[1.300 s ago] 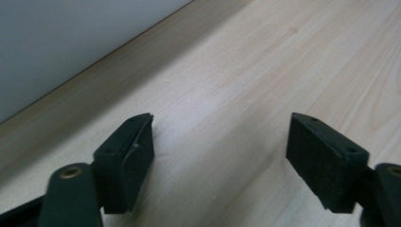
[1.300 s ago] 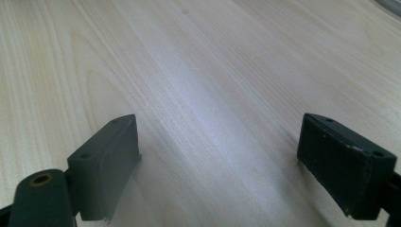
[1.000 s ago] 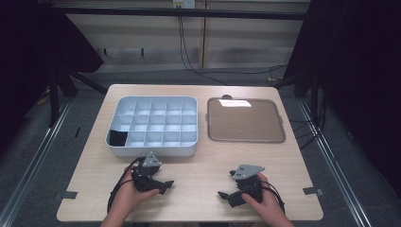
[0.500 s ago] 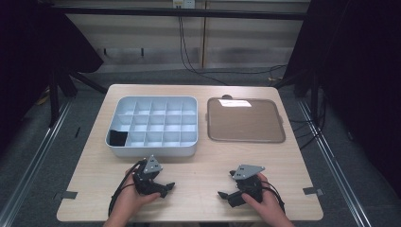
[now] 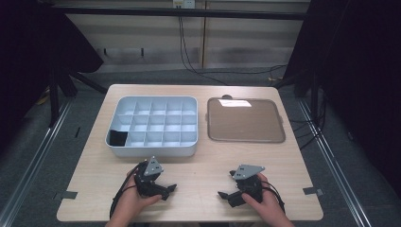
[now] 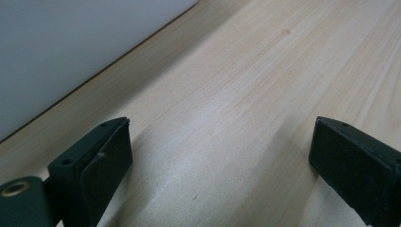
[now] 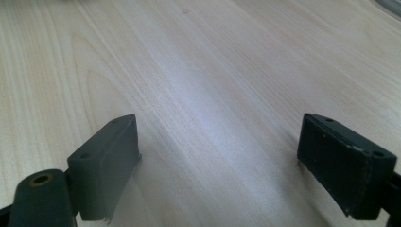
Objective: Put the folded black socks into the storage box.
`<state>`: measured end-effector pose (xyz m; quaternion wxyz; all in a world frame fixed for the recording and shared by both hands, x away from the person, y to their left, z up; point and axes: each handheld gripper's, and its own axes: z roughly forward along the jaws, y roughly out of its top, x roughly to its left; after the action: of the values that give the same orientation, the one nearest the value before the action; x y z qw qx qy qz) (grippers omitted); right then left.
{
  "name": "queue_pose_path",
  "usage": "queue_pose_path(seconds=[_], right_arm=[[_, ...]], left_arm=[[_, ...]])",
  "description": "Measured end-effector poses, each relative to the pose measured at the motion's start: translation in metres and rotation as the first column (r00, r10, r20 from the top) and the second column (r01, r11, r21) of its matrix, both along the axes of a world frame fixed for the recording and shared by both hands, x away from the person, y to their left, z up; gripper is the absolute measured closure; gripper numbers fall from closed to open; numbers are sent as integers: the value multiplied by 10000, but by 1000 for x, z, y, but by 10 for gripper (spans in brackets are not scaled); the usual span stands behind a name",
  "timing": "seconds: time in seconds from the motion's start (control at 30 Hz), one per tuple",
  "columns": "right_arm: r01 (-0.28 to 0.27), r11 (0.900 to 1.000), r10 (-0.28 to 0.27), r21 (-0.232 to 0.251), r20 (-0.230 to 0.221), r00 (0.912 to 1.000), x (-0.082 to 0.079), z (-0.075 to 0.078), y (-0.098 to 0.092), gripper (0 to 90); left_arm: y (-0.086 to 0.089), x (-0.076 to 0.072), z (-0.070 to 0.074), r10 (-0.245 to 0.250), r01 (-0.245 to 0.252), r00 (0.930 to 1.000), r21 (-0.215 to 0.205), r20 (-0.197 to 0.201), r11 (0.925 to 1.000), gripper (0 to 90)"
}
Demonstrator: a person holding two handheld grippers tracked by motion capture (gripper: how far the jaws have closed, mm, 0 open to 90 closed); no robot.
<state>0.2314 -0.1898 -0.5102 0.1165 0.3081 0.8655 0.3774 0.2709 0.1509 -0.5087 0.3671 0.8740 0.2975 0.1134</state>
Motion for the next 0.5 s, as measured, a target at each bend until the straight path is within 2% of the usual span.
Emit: queue_pose_path(seconds=[0.5], right_arm=[[1,10000,-1,0,-3,10000,0,0,0,131]], left_arm=[[-2,1,-1,41,-41,9999,31,-92,10000,23]])
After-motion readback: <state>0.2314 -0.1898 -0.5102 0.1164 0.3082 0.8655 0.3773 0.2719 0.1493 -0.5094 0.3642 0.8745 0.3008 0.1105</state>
